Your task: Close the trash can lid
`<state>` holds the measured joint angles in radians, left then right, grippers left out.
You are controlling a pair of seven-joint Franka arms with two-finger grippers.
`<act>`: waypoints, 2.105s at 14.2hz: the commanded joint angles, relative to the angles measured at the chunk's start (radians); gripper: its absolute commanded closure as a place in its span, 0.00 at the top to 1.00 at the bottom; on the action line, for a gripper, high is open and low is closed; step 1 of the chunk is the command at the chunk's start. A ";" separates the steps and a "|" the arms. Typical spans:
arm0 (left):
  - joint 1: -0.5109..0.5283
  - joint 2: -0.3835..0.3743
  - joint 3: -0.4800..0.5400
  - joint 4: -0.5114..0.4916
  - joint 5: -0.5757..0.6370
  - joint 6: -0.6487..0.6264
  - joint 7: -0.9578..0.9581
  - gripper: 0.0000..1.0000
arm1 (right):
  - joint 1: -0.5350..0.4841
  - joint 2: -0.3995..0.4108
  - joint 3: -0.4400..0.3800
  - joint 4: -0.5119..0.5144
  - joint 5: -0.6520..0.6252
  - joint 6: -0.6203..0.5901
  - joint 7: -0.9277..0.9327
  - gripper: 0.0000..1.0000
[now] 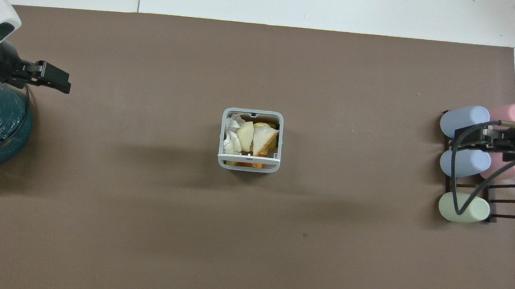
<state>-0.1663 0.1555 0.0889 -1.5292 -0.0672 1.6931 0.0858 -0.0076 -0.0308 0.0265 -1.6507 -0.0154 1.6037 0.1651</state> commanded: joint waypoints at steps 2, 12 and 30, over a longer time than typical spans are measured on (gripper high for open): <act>-0.189 -0.079 0.006 -0.127 -0.009 0.057 -0.145 1.00 | -0.015 -0.008 0.010 -0.008 0.006 -0.008 -0.019 1.00; -0.662 -0.209 0.003 -0.466 -0.013 0.408 -0.710 0.33 | -0.015 -0.008 0.010 -0.008 0.006 -0.010 -0.019 1.00; -0.547 0.082 0.005 -0.454 -0.014 0.997 -0.704 0.24 | -0.014 -0.008 0.009 -0.008 0.006 -0.010 -0.019 1.00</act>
<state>-0.7142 0.2207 0.0949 -1.9851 -0.0750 2.6693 -0.6187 -0.0076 -0.0308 0.0265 -1.6507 -0.0154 1.6037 0.1651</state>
